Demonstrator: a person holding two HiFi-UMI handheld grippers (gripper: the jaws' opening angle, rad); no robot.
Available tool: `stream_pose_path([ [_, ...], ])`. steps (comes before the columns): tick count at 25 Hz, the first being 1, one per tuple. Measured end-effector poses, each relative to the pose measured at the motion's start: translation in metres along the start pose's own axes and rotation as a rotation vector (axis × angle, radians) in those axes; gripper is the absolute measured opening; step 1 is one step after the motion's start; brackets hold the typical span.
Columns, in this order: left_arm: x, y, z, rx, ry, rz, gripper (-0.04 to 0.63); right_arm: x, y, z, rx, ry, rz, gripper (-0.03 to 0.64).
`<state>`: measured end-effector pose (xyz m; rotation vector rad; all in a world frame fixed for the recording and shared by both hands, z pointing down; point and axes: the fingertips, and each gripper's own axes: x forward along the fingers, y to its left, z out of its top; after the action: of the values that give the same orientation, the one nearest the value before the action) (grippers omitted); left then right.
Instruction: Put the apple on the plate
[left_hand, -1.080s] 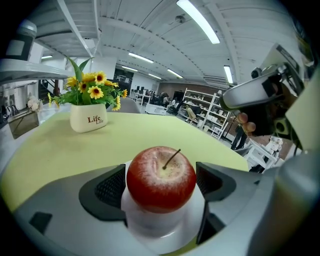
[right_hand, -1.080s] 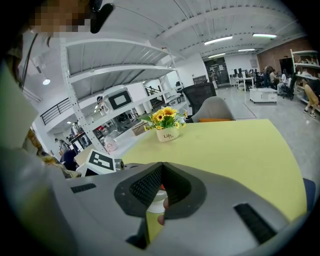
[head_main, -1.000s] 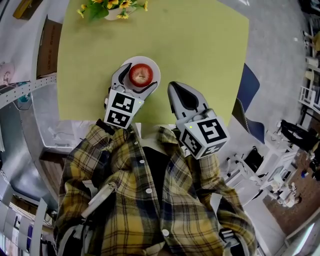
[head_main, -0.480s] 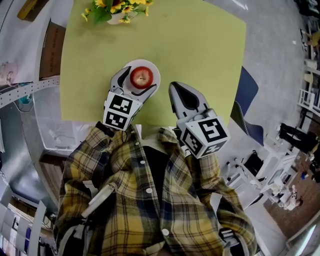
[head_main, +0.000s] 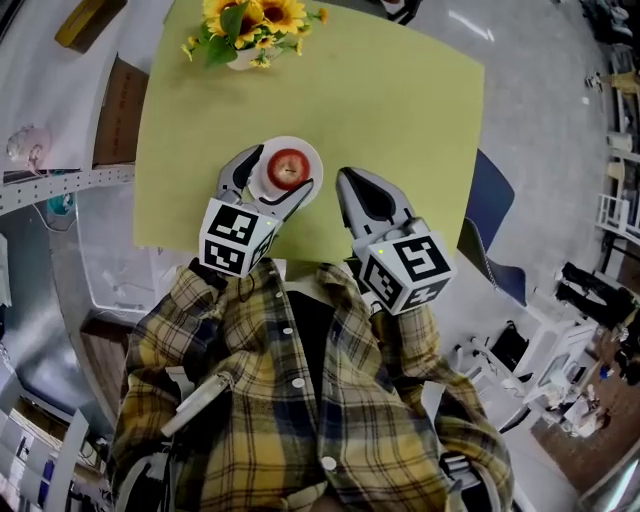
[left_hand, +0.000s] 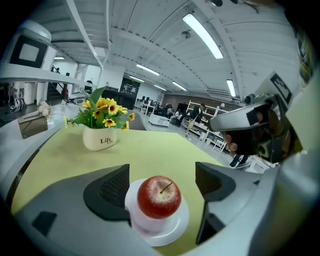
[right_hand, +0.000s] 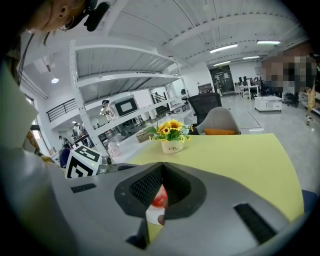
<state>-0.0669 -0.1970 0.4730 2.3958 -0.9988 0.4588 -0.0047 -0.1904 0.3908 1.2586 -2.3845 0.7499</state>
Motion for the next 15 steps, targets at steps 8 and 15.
stream_pose_path([
  [8,-0.039,-0.012,0.046,-0.064,-0.1,-0.028,0.33,-0.004,0.01,0.034,-0.031,-0.074,0.035,-0.003],
  [15,-0.075,-0.026,0.104,0.017,-0.224,-0.021,0.201,-0.011,0.026,0.08,-0.082,-0.167,0.073,-0.003],
])
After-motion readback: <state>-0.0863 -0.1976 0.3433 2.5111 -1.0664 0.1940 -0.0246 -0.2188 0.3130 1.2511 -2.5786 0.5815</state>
